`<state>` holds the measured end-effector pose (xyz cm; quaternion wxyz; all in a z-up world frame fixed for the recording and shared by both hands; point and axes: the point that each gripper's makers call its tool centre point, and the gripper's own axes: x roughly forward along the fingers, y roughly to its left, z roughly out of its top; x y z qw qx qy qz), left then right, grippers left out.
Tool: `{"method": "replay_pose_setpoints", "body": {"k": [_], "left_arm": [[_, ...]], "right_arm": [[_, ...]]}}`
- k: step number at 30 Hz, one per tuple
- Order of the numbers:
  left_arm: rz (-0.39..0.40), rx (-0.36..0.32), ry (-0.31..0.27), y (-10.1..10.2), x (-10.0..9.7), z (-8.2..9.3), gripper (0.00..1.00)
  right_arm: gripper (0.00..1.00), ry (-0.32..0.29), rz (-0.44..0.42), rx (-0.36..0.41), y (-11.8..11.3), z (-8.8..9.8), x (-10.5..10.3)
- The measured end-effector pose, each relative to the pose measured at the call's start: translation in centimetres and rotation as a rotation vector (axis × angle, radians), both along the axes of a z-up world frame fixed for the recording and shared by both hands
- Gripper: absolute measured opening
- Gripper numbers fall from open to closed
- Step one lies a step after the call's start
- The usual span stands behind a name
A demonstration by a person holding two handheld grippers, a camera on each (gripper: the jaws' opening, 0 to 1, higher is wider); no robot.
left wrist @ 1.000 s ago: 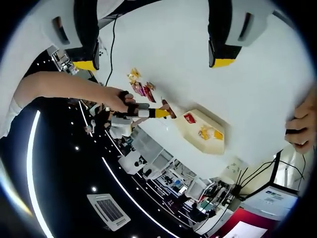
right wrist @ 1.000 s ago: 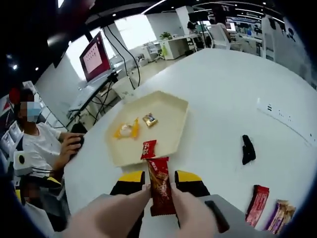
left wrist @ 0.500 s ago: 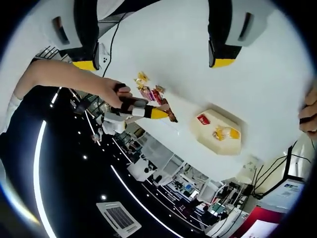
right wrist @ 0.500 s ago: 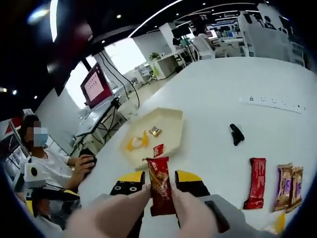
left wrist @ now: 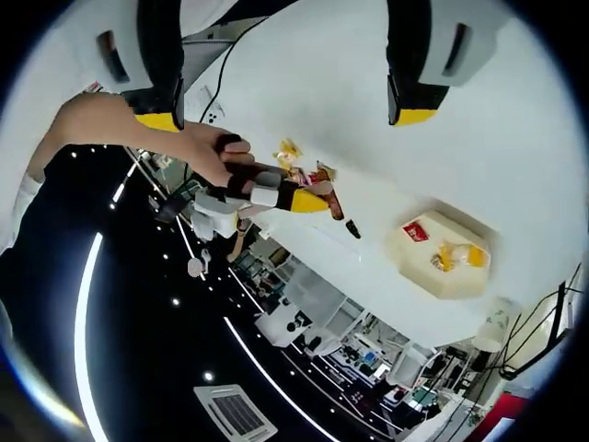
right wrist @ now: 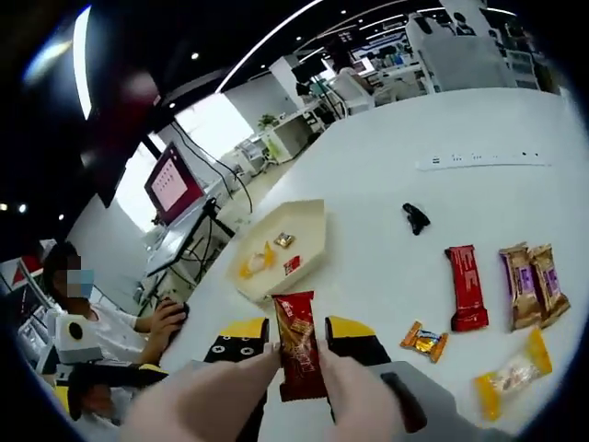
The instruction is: Place the target food into the container with the food tongs after gripping and lifting it, then release it inside without dropping or visibly crushing the food.
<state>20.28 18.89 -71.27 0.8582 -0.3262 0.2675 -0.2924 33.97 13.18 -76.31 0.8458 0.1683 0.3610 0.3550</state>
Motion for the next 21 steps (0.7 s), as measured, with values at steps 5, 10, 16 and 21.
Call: {"method": "replay_pose_setpoints", "body": {"k": [5,10,16,21], "left_arm": [[-0.017,0.007,-0.004,-0.1,0.2,-0.1,0.92],[-0.016,0.009,0.002,-0.1,0.4,-0.4,0.92],[-0.008,0.006,-0.015,-0.3,1.0,-0.2,0.89],[-0.019,0.013,-0.01,-0.5,1.4,-0.5,0.9]], "right_arm": [[0.23,0.002,-0.013,0.018,0.0,0.3,-0.9],[0.23,0.018,-0.062,0.075,-0.5,1.0,-1.3],[0.23,0.062,-0.118,0.165,-0.4,1.6,-2.3],[0.23,0.06,-0.149,0.193,-0.6,2.0,-2.8]]}}
